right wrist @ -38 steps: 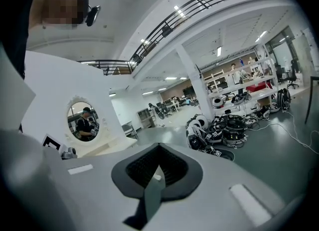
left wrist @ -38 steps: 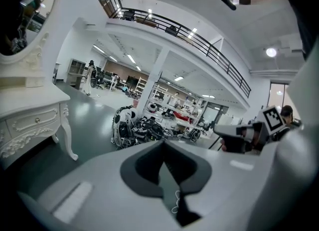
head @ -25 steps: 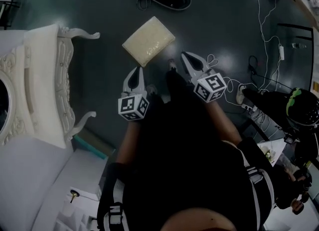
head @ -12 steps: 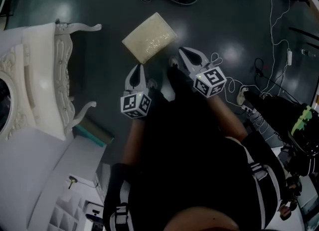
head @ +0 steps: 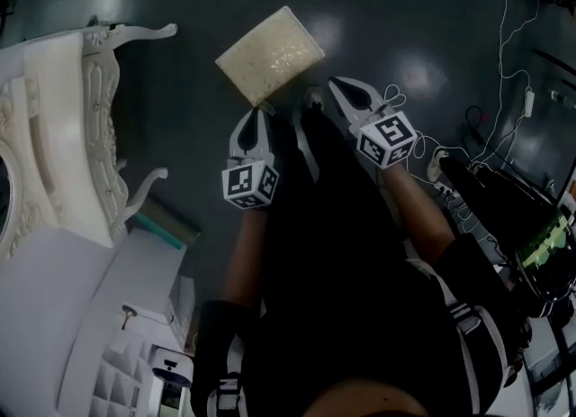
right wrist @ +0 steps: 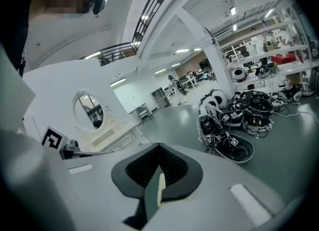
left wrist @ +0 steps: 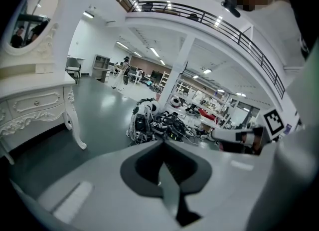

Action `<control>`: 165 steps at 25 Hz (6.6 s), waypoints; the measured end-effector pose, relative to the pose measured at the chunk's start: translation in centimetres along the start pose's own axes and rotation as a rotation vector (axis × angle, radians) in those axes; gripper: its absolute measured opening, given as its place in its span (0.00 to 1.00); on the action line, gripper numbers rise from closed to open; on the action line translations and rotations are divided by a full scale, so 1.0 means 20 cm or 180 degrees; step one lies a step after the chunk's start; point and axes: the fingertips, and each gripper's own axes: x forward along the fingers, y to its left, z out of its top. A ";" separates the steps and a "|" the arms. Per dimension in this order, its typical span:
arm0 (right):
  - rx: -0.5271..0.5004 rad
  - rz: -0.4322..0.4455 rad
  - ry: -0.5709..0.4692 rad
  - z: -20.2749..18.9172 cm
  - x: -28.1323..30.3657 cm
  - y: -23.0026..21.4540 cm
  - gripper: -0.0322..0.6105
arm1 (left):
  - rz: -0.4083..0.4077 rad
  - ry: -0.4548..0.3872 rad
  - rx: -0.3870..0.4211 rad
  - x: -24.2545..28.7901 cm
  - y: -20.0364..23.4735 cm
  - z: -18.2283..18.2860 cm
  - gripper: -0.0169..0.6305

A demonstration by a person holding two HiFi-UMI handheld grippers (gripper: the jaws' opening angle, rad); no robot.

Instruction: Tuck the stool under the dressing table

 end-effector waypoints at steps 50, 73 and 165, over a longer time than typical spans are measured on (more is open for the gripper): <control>0.0399 -0.0409 0.0833 -1.11 0.94 -0.59 0.15 | 0.0119 0.0470 -0.0568 0.84 0.77 -0.98 0.04; 0.0511 -0.0422 0.1348 -1.48 1.16 -0.86 0.61 | 0.0149 0.0895 -0.0916 1.02 1.03 -1.35 0.43; 0.0754 0.0457 0.2162 -1.87 1.23 -0.97 0.97 | -0.0078 0.1087 -0.1396 0.97 1.38 -1.68 0.80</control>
